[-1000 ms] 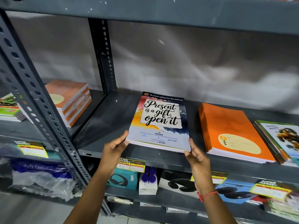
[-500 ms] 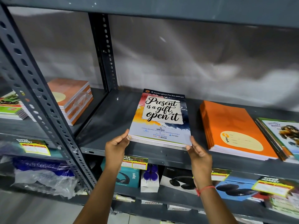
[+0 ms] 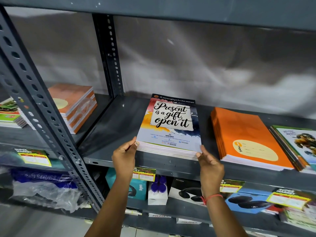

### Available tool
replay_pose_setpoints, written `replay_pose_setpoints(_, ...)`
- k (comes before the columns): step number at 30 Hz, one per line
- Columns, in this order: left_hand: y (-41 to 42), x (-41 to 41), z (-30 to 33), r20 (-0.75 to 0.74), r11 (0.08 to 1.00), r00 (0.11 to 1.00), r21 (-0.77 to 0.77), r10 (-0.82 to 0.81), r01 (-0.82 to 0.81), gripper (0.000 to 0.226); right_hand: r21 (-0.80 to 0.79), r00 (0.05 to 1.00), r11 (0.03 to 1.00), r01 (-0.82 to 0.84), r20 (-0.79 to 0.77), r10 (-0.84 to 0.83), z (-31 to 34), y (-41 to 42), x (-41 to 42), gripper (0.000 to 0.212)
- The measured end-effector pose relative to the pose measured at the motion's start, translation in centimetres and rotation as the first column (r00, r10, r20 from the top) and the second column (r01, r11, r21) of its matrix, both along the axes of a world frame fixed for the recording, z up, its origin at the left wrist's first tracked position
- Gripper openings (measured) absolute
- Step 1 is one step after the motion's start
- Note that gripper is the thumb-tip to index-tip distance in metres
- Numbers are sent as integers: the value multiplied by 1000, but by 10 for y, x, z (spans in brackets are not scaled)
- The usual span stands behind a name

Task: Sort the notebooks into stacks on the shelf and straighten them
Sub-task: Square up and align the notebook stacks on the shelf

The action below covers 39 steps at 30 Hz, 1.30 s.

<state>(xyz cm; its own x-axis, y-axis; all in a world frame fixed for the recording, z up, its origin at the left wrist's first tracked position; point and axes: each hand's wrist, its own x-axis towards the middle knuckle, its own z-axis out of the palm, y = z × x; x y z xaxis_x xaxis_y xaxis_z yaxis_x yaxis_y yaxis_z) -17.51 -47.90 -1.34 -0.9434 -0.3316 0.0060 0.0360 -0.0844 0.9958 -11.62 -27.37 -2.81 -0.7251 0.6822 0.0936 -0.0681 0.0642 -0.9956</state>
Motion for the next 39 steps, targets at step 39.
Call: replay_pose_setpoints(39,183,78,37,-235,808,824,-454,-515,375,42,122,953,946,301,-15,-302,33,141,73,41)
